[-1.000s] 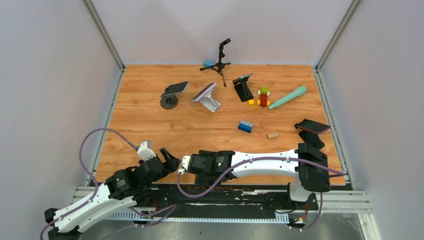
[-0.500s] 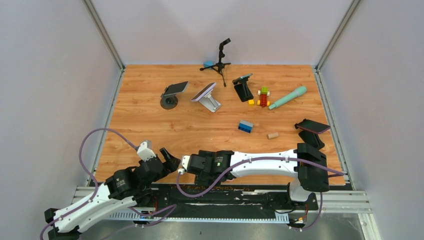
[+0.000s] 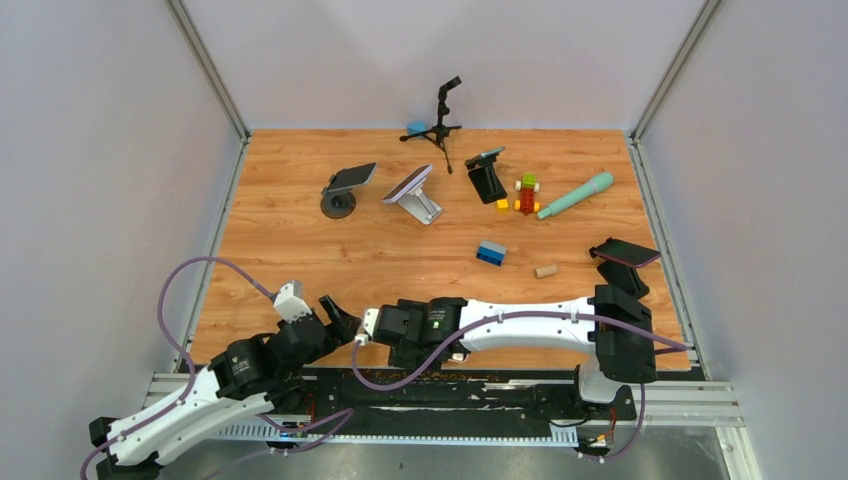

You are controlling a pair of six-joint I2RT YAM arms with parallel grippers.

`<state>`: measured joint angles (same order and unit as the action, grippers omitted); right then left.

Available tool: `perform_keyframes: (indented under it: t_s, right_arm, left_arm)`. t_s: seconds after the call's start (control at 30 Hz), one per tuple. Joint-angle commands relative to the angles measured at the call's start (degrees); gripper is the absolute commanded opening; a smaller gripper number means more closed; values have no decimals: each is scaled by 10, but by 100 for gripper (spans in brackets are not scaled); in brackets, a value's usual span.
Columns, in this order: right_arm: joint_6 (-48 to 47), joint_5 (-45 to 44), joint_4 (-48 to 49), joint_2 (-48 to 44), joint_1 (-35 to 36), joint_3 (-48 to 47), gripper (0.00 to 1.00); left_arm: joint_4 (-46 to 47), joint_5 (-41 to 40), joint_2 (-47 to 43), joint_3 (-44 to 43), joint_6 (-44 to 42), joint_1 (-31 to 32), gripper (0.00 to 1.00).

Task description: Remove the phone from the phone stand

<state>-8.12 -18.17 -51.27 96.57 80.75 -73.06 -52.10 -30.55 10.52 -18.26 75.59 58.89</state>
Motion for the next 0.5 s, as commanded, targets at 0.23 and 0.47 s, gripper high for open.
perform_keyframes:
  t_s: [0.23,0.47]
  right_arm:
    - [8,-1,-27,-3,-1,-40,53]
    - [11,11,-27,2,-1,-37,59]
  left_arm:
    - [5,-20,-2,-13,9,2,98]
    - [5,-21,0,-13,9,2,98]
